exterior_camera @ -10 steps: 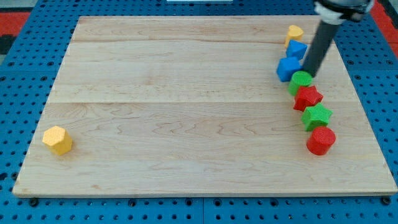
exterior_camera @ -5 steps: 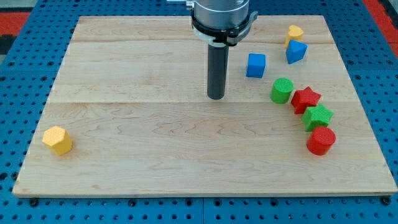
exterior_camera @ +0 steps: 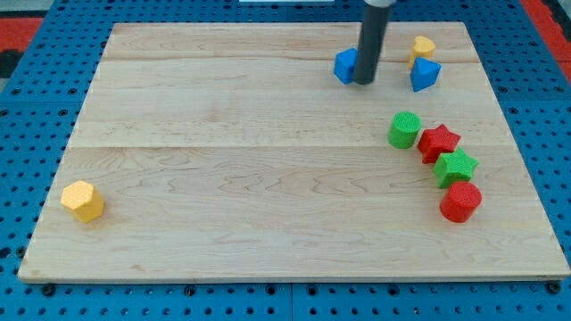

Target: Push the blue cube towards center left

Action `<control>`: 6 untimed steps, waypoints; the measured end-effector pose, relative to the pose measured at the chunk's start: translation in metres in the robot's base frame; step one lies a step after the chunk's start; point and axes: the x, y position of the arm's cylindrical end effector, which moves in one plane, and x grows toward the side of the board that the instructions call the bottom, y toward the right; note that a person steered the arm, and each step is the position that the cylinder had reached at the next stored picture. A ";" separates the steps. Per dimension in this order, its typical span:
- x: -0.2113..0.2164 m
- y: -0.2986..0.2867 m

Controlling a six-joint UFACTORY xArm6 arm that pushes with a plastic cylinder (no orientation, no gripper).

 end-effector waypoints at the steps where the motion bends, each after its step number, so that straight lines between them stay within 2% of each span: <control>1: -0.059 -0.012; 2: -0.111 0.017; 3: -0.112 0.010; 4: -0.087 -0.105; 5: -0.001 -0.178; 6: -0.007 -0.180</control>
